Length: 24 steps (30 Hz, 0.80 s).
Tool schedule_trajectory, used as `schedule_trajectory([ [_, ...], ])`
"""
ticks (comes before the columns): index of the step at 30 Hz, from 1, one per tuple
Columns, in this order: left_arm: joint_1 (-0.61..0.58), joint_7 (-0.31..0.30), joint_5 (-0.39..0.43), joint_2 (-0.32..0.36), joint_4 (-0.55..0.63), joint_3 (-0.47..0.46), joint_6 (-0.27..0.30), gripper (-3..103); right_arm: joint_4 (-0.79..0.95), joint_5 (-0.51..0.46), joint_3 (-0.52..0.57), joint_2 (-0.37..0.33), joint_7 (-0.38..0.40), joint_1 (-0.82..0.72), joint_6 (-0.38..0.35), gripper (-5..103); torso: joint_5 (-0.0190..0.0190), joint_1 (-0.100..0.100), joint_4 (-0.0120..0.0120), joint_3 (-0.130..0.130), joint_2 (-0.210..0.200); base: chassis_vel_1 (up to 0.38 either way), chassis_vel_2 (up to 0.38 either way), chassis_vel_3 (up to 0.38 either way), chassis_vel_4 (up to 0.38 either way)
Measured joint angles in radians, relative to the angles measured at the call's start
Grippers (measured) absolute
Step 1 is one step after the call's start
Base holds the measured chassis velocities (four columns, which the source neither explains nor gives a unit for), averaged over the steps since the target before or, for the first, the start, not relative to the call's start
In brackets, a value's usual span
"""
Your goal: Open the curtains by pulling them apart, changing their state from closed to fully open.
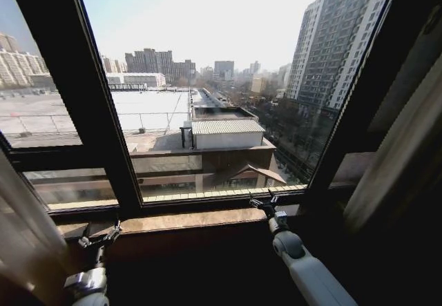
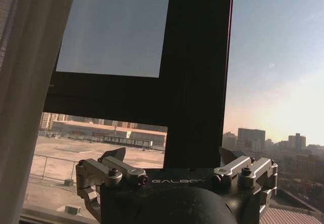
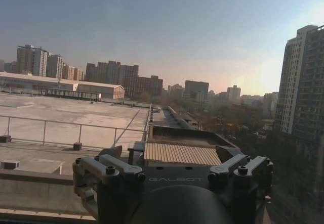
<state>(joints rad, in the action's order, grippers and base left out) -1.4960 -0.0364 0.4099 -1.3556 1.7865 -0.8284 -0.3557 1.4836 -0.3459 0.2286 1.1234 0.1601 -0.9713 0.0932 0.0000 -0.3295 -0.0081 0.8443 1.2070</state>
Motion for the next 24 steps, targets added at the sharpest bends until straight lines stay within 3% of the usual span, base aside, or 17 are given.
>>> schedule_trajectory([
  [24, 0.000, 0.000, 0.000, 0.000, 0.000, 0.000, 0.000, 100, 0.000, 0.000, 0.000, 0.000, 0.000, 0.000, 0.000, 100, -0.0005, 0.000, 0.0000, 0.000, 0.000, 0.345, 0.351, -0.359, -0.354],
])
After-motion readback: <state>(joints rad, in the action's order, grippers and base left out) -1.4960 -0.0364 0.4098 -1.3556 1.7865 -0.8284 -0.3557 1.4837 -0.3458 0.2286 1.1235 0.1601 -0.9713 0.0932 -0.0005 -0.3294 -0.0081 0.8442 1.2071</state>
